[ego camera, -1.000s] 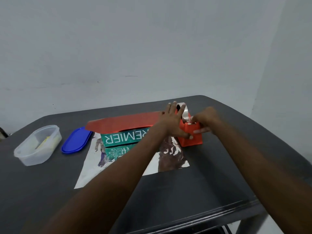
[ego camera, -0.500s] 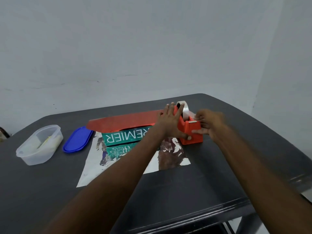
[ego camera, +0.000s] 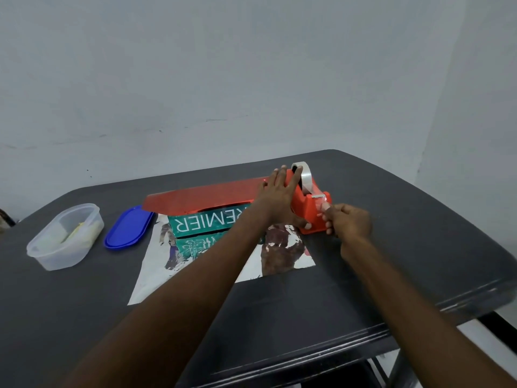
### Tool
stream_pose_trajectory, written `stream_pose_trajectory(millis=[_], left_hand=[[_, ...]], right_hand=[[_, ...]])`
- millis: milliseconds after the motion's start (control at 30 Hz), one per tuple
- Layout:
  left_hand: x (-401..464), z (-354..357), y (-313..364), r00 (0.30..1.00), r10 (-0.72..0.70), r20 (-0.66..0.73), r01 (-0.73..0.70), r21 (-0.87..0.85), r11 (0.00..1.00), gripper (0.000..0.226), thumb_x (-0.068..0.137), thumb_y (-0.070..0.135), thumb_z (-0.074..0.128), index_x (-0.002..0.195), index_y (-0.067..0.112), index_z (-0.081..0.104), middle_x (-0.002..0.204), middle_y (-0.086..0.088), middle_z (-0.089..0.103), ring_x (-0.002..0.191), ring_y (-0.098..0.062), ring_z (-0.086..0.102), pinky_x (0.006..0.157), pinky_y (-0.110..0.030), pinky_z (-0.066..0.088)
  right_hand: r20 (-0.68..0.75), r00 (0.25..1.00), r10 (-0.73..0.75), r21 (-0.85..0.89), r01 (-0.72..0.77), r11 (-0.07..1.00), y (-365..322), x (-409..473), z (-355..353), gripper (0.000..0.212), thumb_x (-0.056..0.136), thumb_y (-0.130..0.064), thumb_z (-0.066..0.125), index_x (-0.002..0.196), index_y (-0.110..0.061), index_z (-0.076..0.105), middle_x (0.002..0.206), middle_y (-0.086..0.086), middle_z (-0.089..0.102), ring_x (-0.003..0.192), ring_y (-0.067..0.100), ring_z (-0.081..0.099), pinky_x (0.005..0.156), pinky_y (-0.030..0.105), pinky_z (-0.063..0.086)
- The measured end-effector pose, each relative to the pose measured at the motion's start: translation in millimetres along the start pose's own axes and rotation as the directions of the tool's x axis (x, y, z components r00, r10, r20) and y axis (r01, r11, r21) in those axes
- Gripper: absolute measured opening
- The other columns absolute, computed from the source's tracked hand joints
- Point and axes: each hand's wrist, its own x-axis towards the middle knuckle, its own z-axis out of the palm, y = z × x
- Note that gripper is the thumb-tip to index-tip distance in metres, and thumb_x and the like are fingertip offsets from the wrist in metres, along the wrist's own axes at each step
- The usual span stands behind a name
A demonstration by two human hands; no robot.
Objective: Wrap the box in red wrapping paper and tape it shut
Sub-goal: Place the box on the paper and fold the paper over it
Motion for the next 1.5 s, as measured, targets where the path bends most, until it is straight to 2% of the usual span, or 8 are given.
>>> stream_pose_trajectory(millis=[300, 633, 833, 1000, 1133, 1267, 1367, 1500], left_hand=[[-2, 3, -2, 1.000, -0.009, -0.006, 0.009, 0.007, 1.000, 0.134, 0.066, 0.071, 0.073, 0.154, 0.027, -0.017, 0.163, -0.011, -0.015, 0.150, -0.034, -0.014, 0.119, -0.059, 0.002], [-5, 1, 1, 1.000, -0.013, 0.007, 0.013, 0.015, 1.000, 0.134, 0.066, 0.070, 0.074, 0.154, 0.026, -0.017, 0.163, -0.013, -0.013, 0.150, -0.035, -0.012, 0.119, -0.060, 0.005], [-15, -5, -11, 0.999, -0.015, -0.038, 0.014, -0.024, 1.000, 0.135, 0.064, 0.067, 0.077, 0.155, 0.028, -0.015, 0.164, -0.011, -0.008, 0.150, -0.032, -0.010, 0.118, -0.056, 0.004], [-43, -33, -41, 0.975, -0.056, -0.217, 0.055, -0.008, 0.998, 0.094, 0.083, 0.041, 0.074, 0.156, 0.022, 0.018, 0.160, -0.010, 0.024, 0.148, -0.028, 0.017, 0.117, -0.048, 0.017], [-63, -51, -76, 0.940, -0.125, -0.318, 0.124, -0.023, 0.992, 0.050, 0.086, 0.028, 0.072, 0.133, 0.020, 0.056, 0.140, -0.005, 0.055, 0.130, -0.025, 0.044, 0.108, -0.040, 0.034], [-81, -54, -96, 0.916, -0.166, -0.364, 0.148, -0.079, 0.986, 0.020, 0.090, 0.015, 0.067, 0.109, 0.015, 0.072, 0.117, -0.004, 0.066, 0.111, -0.020, 0.056, 0.087, -0.027, 0.038], [-85, -49, -102, 0.922, -0.167, -0.348, 0.150, -0.075, 0.986, 0.016, 0.086, 0.008, 0.065, 0.095, 0.015, 0.077, 0.096, -0.006, 0.071, 0.088, -0.021, 0.062, 0.072, -0.027, 0.045], [-88, -41, -106, 0.923, -0.174, -0.342, 0.125, -0.160, 0.979, 0.014, 0.083, 0.002, 0.069, 0.088, 0.012, 0.076, 0.088, -0.003, 0.074, 0.072, -0.010, 0.057, 0.070, -0.023, 0.047]], right_hand=[[0.050, 0.997, 0.059, 0.046, -0.061, 0.997, 1, -4, -1, 0.018, 0.091, -0.024, 0.071, 0.081, -0.009, 0.069, 0.074, 0.006, 0.069, 0.058, 0.013, 0.056, 0.058, 0.026, 0.050], [0.002, 0.998, 0.058, 0.028, -0.058, 0.998, 16, -13, 2, 0.022, 0.089, -0.022, 0.075, 0.072, -0.008, 0.069, 0.068, 0.008, 0.068, 0.047, 0.010, 0.049, 0.048, 0.023, 0.043], [0.057, 0.984, -0.166, -0.034, 0.168, 0.985, -1, -20, -4, 0.018, 0.091, -0.024, 0.072, 0.076, -0.014, 0.070, 0.066, 0.002, 0.064, 0.053, 0.010, 0.050, 0.048, 0.023, 0.040], [0.218, 0.916, -0.337, -0.110, 0.366, 0.924, -20, -20, 4, 0.011, 0.088, -0.028, 0.075, 0.081, -0.020, 0.074, 0.065, -0.008, 0.065, 0.054, 0.002, 0.054, 0.055, 0.022, 0.039], [0.388, 0.811, -0.438, -0.229, 0.545, 0.807, -34, -11, 26, 0.018, 0.085, -0.028, 0.078, 0.073, -0.017, 0.071, 0.055, 0.000, 0.060, 0.044, 0.001, 0.043, 0.051, 0.023, 0.033], [0.552, 0.673, -0.492, -0.374, 0.728, 0.575, -58, -6, 58, 0.028, 0.083, -0.029, 0.080, 0.062, -0.017, 0.064, 0.062, 0.000, 0.062, 0.057, 0.007, 0.052, 0.056, 0.023, 0.033], [0.658, 0.594, -0.463, -0.439, 0.802, 0.404, -72, -2, 84, 0.019, 0.083, -0.030, 0.079, 0.074, -0.014, 0.073, 0.073, 0.000, 0.070, 0.071, 0.015, 0.062, 0.059, 0.024, 0.036], [0.784, 0.481, -0.392, -0.426, 0.877, 0.223, -77, 7, 112, 0.016, 0.083, -0.027, 0.078, 0.076, -0.013, 0.073, 0.071, 0.000, 0.069, 0.070, 0.018, 0.064, 0.056, 0.023, 0.037]])
